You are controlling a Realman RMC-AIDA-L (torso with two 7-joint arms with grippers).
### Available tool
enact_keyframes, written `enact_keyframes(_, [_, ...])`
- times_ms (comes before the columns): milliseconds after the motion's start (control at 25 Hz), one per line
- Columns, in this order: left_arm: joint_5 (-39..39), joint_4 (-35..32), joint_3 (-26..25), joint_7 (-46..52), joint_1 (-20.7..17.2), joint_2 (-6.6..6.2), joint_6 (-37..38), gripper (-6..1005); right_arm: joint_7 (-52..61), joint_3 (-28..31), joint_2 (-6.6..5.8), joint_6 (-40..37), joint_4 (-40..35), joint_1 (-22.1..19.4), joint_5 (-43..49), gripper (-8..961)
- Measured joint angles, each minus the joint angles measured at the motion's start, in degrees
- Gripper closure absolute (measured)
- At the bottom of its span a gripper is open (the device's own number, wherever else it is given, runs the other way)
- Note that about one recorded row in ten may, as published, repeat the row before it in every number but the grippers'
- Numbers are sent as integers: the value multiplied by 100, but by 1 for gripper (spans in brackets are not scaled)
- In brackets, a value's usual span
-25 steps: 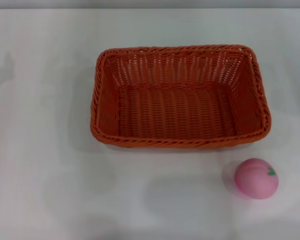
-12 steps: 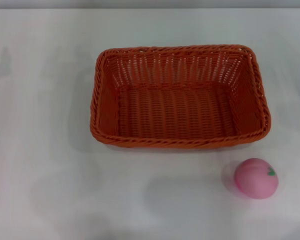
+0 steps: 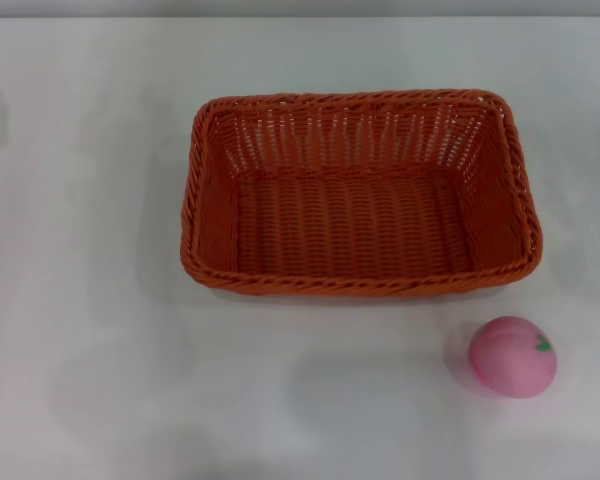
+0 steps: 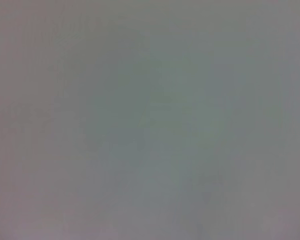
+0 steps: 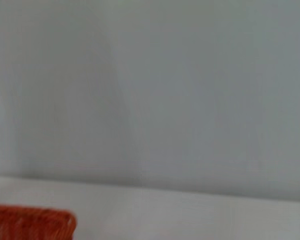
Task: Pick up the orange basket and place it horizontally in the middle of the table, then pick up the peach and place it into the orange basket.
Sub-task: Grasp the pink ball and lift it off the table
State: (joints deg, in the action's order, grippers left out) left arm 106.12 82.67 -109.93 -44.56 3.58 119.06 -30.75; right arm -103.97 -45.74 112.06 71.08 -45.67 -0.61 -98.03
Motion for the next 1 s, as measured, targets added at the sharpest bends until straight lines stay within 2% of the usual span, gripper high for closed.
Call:
enact_keyframes(160, [-3, -5, -65, -2, 20, 0, -14, 570, 93, 301, -32, 308, 104, -52, 447, 98])
enact_keyframes(240, [-5, -29, -74, -2, 51, 1, -17, 570, 197, 818, -20, 608, 237, -67, 884, 98])
enact_keyframes(280, [-5, -53, -75, -3, 71, 2, -17, 570, 197, 818, -20, 608, 237, -67, 884, 97])
enact_keyframes(360, [-10, -118, -79, -4, 117, 3, -18, 570, 205, 1201, -6, 887, 338, -79, 1097, 97])
enact_keyframes(400, [-12, -151, -85, -5, 134, 3, -19, 570, 214, 1582, -7, 1306, 438, -79, 1346, 97])
enact_keyframes(440, [-13, -168, -87, -5, 144, 4, -19, 570, 218, 1716, -11, 1494, 473, -80, 1448, 96])
enact_keyframes(640, [-16, -233, -100, -7, 194, -1, 6, 570, 247, 2017, -37, 2138, 547, -81, 1781, 93])
enact_keyframes(1000, [-244, -464, -224, -214, 325, -6, -14, 570, 440, 2034, 31, 2245, 643, -65, 2239, 90])
